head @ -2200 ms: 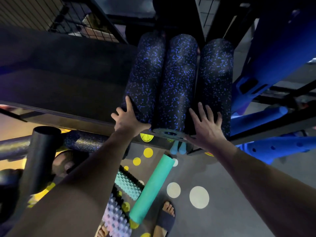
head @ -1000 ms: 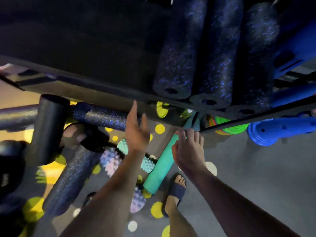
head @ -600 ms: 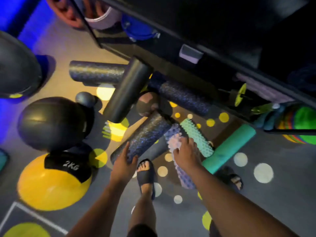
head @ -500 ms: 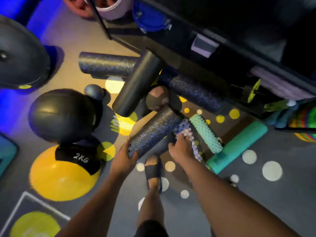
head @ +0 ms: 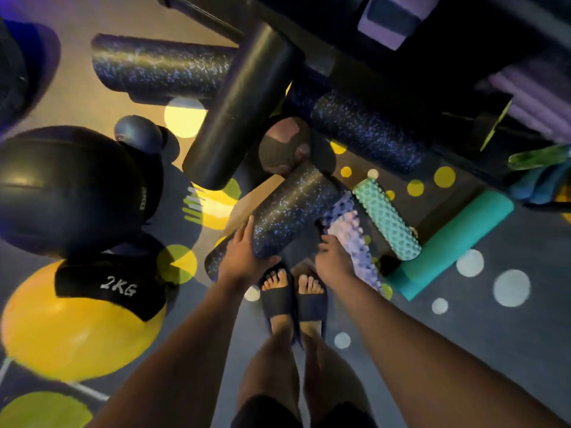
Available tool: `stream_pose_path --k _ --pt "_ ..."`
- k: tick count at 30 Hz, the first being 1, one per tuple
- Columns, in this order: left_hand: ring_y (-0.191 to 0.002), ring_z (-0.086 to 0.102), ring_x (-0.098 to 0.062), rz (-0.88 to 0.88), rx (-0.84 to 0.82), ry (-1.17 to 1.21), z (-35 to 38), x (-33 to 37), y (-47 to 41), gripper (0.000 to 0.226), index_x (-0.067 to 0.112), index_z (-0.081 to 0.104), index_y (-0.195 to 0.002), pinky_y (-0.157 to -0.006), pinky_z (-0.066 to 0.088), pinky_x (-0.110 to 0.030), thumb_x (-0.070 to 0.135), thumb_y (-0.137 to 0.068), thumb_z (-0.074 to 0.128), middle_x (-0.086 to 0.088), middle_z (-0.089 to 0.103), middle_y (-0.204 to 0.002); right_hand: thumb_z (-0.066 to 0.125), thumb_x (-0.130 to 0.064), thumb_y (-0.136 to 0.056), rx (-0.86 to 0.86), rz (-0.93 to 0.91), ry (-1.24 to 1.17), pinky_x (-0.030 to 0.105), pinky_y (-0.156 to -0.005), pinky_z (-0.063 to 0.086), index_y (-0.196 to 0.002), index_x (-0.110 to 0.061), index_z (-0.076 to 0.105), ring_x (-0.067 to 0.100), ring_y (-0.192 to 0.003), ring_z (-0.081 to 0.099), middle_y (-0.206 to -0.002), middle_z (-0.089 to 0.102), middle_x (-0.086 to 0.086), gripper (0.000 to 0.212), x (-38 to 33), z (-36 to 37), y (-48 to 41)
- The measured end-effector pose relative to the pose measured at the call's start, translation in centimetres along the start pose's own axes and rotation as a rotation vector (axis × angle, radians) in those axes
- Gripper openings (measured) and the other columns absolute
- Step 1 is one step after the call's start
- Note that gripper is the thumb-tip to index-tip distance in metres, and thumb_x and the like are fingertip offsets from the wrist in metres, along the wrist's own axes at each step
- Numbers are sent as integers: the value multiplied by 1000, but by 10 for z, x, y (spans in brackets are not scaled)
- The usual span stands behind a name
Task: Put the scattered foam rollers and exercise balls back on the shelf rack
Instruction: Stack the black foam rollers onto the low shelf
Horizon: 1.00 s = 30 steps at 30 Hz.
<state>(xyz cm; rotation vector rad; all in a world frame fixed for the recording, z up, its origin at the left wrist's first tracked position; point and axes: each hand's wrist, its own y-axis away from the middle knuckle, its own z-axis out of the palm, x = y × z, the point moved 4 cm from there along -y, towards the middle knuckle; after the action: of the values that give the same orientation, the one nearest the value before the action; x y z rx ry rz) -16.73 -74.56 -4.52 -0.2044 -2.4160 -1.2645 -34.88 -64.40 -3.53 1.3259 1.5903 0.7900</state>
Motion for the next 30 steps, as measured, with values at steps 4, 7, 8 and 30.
stream_pose_path --k 4,7,8,30 --pt "-156 2 -43 51 -1 -231 48 -23 -93 146 43 -12 -160 -124 17 -61 73 -55 84 -14 0 -171 40 -4 -103 -38 62 -61 28 -97 40 -148 -16 41 27 -136 47 -152 48 1 47 20 45 -89" --pt "-152 15 -46 41 12 -304 76 -33 -138 156 44 -21 -156 -117 22 -68 71 -47 88 -13 9 -168 39 3 -99 -45 51 -101 22 -83 39 -152 -15 36 29 -136 47 -154 45 6 56 36 75 -146" --pt "-148 24 -45 71 48 -310 80 -34 -144 157 41 -20 -157 -113 28 -68 71 -45 87 -11 18 -165 39 4 -99 -44 52 -117 22 -90 40 -154 -16 34 28 -137 46 -155 44 6 59 41 80 -154" --pt "-113 67 -14 386 103 990 -186 365 138 46 24 64 -125 -98 55 -28 32 -83 83 7 75 -113 67 -58 -88 269 -404 -759 25 -111 39 -139 -38 51 -1 -120 54 -131 59 -20 57 -109 -278 224"
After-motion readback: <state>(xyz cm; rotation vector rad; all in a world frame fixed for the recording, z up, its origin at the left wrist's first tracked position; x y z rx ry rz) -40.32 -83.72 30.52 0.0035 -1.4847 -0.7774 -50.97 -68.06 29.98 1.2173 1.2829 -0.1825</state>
